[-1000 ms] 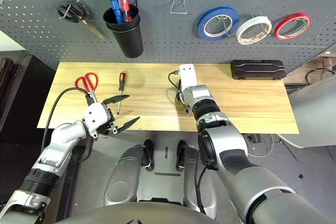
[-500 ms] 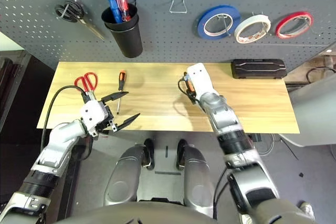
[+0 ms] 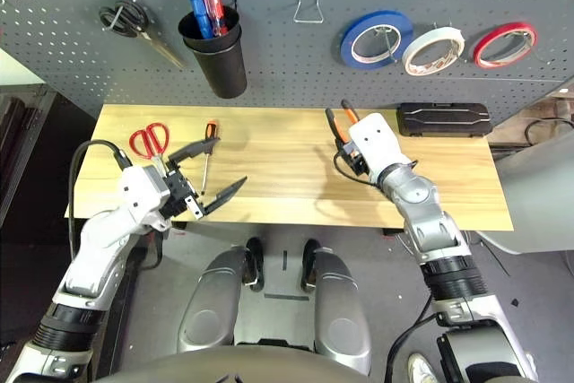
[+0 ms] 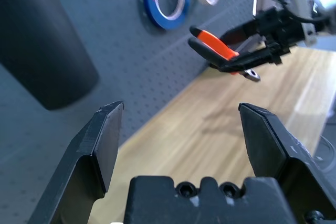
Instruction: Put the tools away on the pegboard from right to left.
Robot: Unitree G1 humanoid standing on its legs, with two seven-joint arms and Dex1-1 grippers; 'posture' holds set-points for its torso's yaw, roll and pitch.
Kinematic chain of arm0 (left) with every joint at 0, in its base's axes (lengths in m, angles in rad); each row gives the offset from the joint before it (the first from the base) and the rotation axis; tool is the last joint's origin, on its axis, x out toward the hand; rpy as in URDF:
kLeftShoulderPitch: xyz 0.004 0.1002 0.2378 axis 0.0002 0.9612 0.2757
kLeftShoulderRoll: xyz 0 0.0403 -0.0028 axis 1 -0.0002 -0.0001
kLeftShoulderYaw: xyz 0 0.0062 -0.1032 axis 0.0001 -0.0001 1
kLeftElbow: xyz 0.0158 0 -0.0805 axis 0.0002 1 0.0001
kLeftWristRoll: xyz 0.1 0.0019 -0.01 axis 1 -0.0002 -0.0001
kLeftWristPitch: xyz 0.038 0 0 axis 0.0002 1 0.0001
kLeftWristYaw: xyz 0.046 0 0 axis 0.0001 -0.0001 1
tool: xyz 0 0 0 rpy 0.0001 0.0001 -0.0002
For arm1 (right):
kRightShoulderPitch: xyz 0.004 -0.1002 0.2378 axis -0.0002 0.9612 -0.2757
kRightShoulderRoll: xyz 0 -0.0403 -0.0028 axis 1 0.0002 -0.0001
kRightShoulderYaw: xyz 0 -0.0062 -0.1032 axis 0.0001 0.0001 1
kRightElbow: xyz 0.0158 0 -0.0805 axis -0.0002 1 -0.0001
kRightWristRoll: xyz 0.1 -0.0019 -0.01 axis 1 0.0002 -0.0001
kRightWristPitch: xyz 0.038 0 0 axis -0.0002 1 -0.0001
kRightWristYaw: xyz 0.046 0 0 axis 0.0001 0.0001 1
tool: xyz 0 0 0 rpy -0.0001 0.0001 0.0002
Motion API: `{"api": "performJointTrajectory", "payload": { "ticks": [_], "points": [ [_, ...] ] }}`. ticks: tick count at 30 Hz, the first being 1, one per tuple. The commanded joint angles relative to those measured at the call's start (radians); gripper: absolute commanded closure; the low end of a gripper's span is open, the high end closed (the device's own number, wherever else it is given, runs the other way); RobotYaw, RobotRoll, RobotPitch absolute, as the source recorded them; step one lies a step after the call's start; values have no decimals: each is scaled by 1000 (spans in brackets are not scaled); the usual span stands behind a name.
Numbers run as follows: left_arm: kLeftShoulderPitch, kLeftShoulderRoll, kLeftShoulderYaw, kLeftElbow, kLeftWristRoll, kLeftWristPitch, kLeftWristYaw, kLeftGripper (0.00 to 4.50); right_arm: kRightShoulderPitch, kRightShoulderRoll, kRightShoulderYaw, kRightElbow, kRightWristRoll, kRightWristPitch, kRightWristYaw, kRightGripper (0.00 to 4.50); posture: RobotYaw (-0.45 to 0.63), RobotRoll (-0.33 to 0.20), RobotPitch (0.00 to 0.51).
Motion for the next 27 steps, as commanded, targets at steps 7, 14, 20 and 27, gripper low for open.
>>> {"api": "performJointTrajectory", "payload": {
  "ticks": [7, 14, 20, 27],
  "points": [
    [12, 66, 54, -198, -66, 174, 23, 0, -21, -30, -64, -125, 105, -35, 102, 1638, 181, 0, 236],
    [-18, 72, 84, -279, -152, 309, 50, 0, -64, -41, -83, -227, 177, -13, 144, 1638, 168, 0, 236],
    [-48, 65, 92, -305, -203, 375, 72, 0, -105, -50, -110, -285, 199, -9, 145, 1638, 149, 0, 239],
    [-61, 60, 97, -310, -239, 413, 82, 0, -183, -15, -119, -327, 187, -9, 84, 1638, 136, 0, 238]
  ]
}}
